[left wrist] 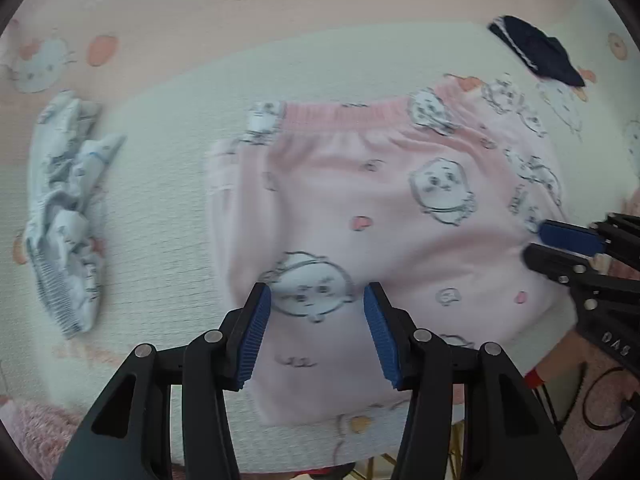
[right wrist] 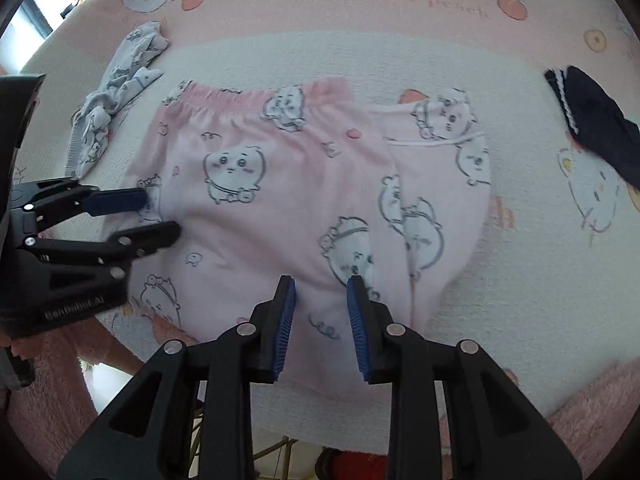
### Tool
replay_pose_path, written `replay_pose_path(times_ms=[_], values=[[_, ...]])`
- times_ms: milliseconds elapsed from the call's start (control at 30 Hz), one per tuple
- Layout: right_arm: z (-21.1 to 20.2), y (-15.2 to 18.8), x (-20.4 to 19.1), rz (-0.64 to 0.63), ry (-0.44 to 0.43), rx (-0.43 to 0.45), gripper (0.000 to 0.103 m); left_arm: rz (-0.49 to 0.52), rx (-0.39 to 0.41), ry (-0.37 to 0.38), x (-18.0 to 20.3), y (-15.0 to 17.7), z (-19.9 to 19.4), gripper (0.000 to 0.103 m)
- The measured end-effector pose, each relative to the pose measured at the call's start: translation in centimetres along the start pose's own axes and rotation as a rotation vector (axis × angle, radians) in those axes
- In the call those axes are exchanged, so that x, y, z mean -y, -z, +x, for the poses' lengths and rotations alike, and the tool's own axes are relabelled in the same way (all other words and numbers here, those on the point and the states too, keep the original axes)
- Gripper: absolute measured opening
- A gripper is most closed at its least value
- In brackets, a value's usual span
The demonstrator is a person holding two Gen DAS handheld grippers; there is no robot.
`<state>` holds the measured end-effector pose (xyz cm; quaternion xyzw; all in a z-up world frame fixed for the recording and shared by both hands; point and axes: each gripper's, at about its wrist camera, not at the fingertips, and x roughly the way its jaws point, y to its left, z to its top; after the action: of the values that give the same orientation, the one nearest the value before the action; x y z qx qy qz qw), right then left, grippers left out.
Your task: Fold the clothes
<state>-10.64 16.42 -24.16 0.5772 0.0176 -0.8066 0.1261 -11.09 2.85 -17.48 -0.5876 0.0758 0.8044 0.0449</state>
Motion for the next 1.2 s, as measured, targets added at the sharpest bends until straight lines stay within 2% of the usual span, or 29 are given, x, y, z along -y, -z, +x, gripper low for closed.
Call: replay_pose_path(times_ms=[33, 100, 167, 233, 300, 333, 400, 467, 500, 567, 600, 667, 767, 867, 1067, 1200], values=[[-0.3, 0.3, 0.3, 0.002, 0.025, 0.0, 0.024, -0.005, 0.006, -0.034, -0.3, 0.2, -0.2, 0.052], [-1.0, 1.0, 0.8, 0.005, 0.074, 0.0, 0.026, -0.053, -0.001, 0.089, -0.6, 0.8, -0.9, 0.052], [-1.4, 1.2, -0.7, -0.045, 0.094, 0.03, 0.028, -0.07, -0.003, 0.217, 0.0, 1.5, -1.5, 0.052], [-1.7, 1.5, -2.6, -0.103, 0.021, 0.043, 0.027, 0.025, -0.014, 0.168, 1.9, 2.2, -1.3, 0.052], [-1.0, 2.2, -3.5, -0.157, 0.063, 0.015, 0.027, 0.096, -0.07, 0.094, 2.8, 3.1, 0.0, 0.052], [-0.4, 2.6, -3.0, -0.15, 0.098, -0.017, 0.027, 0.082, -0.086, 0.105, 2.3, 3.6, 0.3, 0.053], [-0.6, 3.0, -0.6, -0.056, 0.035, -0.028, 0.027, -0.005, -0.106, 0.168, 0.1, 3.6, -0.1, 0.053], [-0.9, 3.1, 0.9, -0.022, 0.116, -0.062, 0.027, -0.099, -0.105, 0.208, -2.1, 3.9, -0.3, 0.053], [-1.1, 3.3, 1.9, 0.017, 0.126, -0.063, 0.038, -0.127, -0.104, 0.217, -2.8, 4.0, -0.3, 0.053], [-1.8, 3.8, 3.8, 0.114, 0.056, -0.032, 0.037, -0.15, -0.088, 0.168, -3.5, 3.9, -0.5, 0.053], [-2.2, 4.0, 4.4, 0.138, 0.068, -0.02, 0.037, -0.154, -0.076, 0.139, -3.7, 3.8, -0.7, 0.053], [-2.7, 4.5, 5.6, 0.181, 0.059, 0.0, 0.037, -0.184, -0.044, 0.167, -4.0, 3.5, -1.2, 0.053], [-3.1, 5.4, 7.2, 0.254, -0.007, 0.02, 0.038, -0.176, -0.002, 0.195, -3.5, 2.9, -2.0, 0.053], [-2.2, 5.8, 7.6, 0.287, -0.12, -0.005, 0.038, -0.142, -0.008, 0.189, -2.6, 2.7, -1.7, 0.053], [-1.1, 5.2, 6.2, 0.253, -0.085, -0.016, 0.038, -0.126, -0.026, 0.152, -1.6, 2.8, -0.8, 0.053], [-1.6, 4.4, 6.1, 0.246, -0.042, 0.023, 0.036, -0.115, -0.039, 0.128, -0.9, 2.8, -0.3, 0.053]])
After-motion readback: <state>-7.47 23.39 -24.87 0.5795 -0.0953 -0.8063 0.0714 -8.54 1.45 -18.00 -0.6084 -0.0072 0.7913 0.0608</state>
